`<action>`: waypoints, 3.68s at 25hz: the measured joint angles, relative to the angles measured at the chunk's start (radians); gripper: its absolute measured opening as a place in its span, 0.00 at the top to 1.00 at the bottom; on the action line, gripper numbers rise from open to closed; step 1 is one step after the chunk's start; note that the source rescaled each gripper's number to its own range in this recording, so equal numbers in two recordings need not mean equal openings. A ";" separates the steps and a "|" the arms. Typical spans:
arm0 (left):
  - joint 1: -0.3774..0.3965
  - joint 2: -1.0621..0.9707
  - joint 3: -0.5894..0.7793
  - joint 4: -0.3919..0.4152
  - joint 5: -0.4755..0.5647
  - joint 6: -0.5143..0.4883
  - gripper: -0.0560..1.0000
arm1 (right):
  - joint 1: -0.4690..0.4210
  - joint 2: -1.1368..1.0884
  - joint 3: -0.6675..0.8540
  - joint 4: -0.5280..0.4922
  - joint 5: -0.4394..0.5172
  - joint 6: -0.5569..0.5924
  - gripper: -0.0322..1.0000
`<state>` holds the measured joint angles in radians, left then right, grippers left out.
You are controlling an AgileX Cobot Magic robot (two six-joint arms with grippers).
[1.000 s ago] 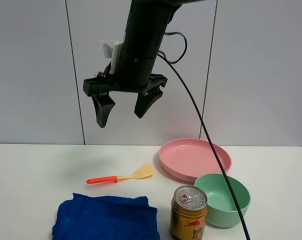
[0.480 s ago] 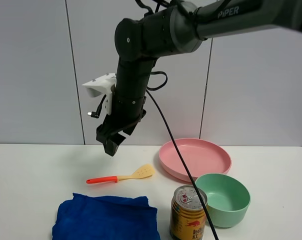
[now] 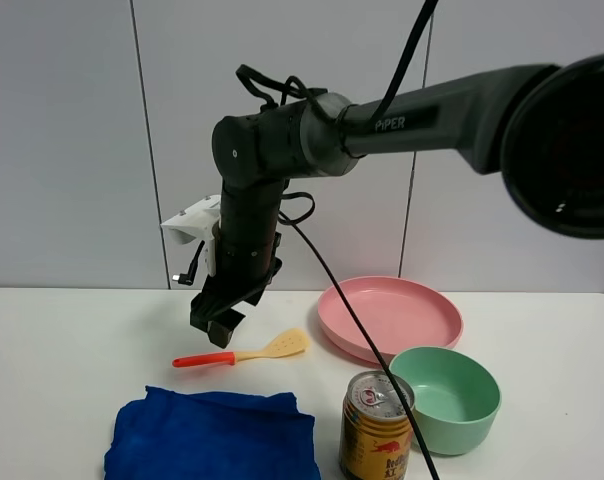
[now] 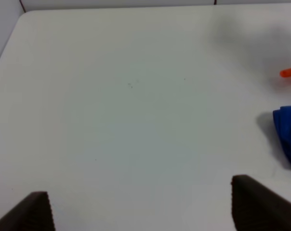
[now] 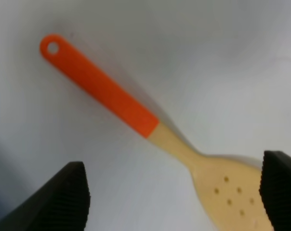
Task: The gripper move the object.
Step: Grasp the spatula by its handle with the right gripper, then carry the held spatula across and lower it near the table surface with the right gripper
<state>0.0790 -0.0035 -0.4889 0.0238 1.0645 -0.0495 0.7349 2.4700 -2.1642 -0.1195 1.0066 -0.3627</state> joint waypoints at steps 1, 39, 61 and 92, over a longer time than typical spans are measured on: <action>0.000 0.000 0.000 0.000 0.000 0.000 0.00 | 0.000 0.022 -0.019 0.000 0.004 0.000 0.17; 0.000 0.000 0.000 0.000 0.000 0.002 0.00 | 0.000 0.144 -0.072 0.001 -0.048 0.079 0.47; 0.000 0.000 0.000 0.000 0.000 0.001 0.00 | 0.000 0.149 -0.072 0.001 -0.091 0.123 0.97; 0.000 0.000 0.000 0.000 0.000 0.002 0.00 | 0.000 -0.313 -0.072 -0.040 0.218 0.253 0.97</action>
<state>0.0790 -0.0035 -0.4889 0.0238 1.0645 -0.0477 0.7349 2.1574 -2.2361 -0.1595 1.2246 -0.1093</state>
